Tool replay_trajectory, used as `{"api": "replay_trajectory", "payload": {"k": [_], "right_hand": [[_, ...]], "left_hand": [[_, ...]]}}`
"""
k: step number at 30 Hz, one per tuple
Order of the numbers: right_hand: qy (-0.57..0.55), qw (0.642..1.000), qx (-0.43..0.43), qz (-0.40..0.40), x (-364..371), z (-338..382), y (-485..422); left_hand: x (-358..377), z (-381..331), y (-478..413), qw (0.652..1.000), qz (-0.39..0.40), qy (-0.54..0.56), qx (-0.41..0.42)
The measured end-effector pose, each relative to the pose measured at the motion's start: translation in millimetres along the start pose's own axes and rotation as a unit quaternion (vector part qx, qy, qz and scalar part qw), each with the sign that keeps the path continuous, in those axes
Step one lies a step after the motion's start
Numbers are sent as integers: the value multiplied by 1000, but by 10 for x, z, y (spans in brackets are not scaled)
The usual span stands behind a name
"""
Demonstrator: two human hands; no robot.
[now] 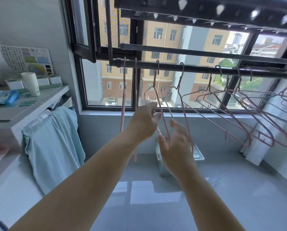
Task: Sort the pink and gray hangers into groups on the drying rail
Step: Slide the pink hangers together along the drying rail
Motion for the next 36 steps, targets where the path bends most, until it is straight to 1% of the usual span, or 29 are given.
{"api": "replay_trajectory", "payload": {"k": [1,2,3,5,7,9,12,15,18,20,23,25,27,29,30,32,34,36], "right_hand": [[-26,998,28,53,72,-92,-24],[-41,996,28,77,123,-139,-42],[-51,996,12,77,146,-151,-58],[-94,995,-12,44,160,-130,-102],[-172,985,-17,5,141,-68,-191],[-234,971,-15,-33,134,-15,-359],[-285,956,4,-68,138,28,-682],[-315,947,50,-45,243,7,-880],[-331,939,96,-11,448,-91,-720],[-328,939,109,-7,595,-222,-424],[-342,931,125,-14,715,-489,158],[-373,916,149,-6,691,-659,482],[-407,895,182,-11,515,-948,760],[-433,877,207,-21,295,-1193,817],[-450,864,223,-25,168,-1338,835],[-498,831,249,-22,-52,-1611,849],[-538,800,266,-7,-209,-1841,890],[-561,782,272,13,-286,-2022,964]], "left_hand": [[74,-17,8,999,35,12,-23],[140,-1,6,997,60,25,-40],[182,8,13,995,75,42,-51],[215,34,-11,989,85,99,-62],[198,61,-40,971,96,202,-83],[164,114,-81,951,94,274,-107],[155,297,-118,950,62,282,-121],[195,504,-70,957,31,258,-130],[264,681,34,942,7,301,-147],[335,781,98,938,0,310,-156],[482,928,187,946,-1,276,-172],[568,1024,238,954,2,241,-176],[756,1138,330,966,14,178,-188],[762,1334,377,973,5,107,-205],[778,1412,397,970,13,90,-225],[818,1542,407,963,56,47,-260],[871,1613,375,962,90,-33,-257],[914,1653,337,959,107,-114,-236]]}}
Point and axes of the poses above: each hand's wrist, its own y-axis away from the middle knuckle, its own x-axis out of the palm, z = x × y, the point moved 4 cm from there along -y, towards the middle knuckle, and after that the axes turned 9 degrees about -x, right-handed, at the moved point
